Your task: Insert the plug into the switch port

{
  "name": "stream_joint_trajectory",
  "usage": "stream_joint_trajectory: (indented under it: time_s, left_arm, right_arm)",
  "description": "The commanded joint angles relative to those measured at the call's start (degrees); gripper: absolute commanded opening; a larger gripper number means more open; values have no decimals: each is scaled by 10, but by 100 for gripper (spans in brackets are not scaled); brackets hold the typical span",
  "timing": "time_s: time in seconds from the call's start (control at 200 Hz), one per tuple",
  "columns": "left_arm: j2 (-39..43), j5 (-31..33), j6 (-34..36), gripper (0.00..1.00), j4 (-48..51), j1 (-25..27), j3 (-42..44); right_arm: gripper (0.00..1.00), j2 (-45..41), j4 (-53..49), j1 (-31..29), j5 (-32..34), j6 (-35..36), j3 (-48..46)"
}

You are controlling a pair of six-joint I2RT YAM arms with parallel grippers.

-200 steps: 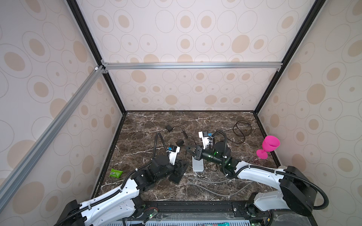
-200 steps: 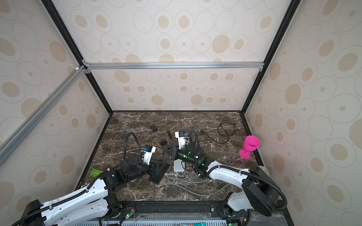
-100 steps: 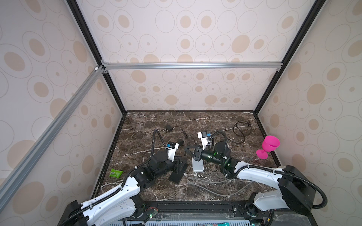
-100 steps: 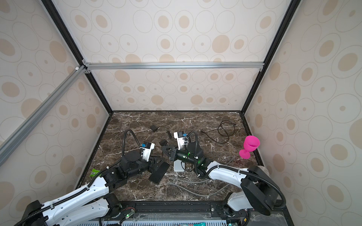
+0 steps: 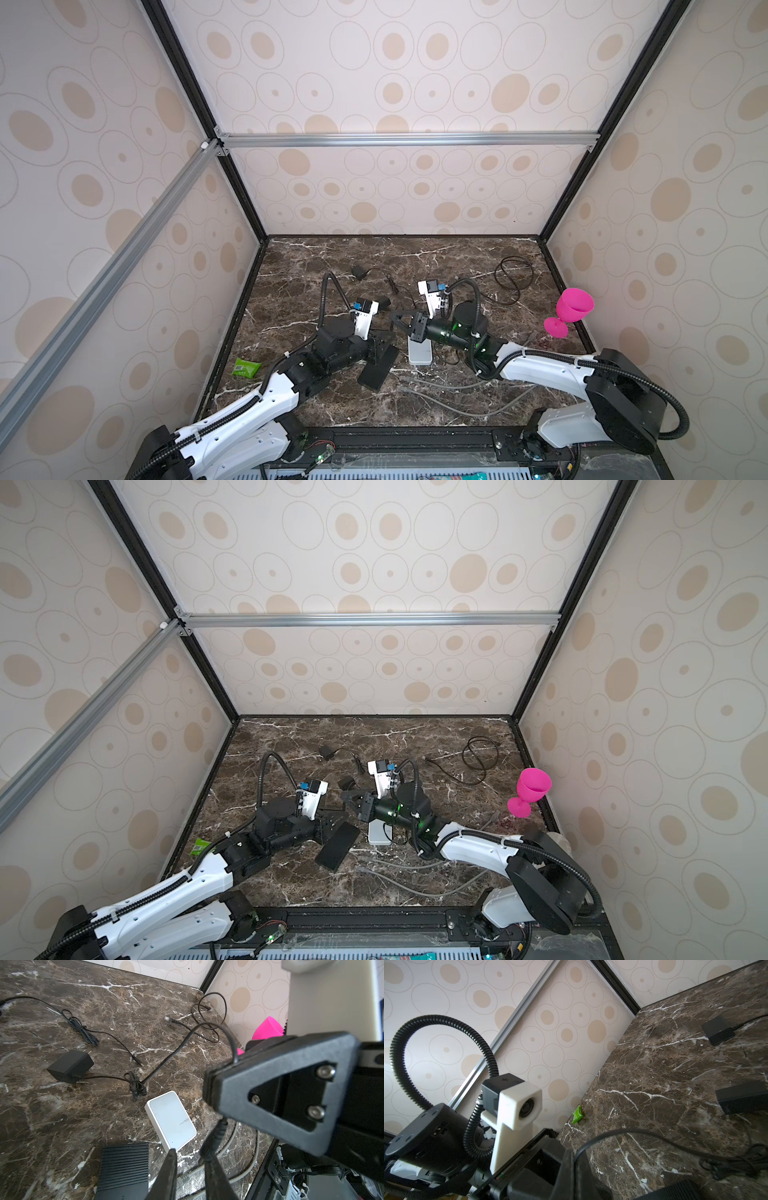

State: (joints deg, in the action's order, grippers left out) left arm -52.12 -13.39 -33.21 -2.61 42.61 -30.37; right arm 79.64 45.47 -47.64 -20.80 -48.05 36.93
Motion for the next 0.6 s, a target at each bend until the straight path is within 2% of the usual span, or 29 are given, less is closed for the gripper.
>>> stream_joint_trajectory:
  time_s: [0.0, 0.165, 0.405, 0.495, 0.595]
  left_arm:
    - [-5, -12, 3, 19, -27, -10, -21]
    - [-6, -25, 2, 16, -36, -14, -19]
    - [4, -39, 0, 24, -49, -17, -9]
    - [4, -38, -1, 41, -48, -17, -7]
    - [8, -39, -2, 45, -51, -17, -6]
  right_arm:
    - [0, 10, 15, -5, -1, -15, -9]
    - [0, 14, 8, -5, 3, -23, -8]
    - [0, 18, 6, -6, 10, -32, -9]
    - [0, 18, 5, -6, 14, -33, -9]
    - [0, 18, 3, -6, 17, -34, -10]
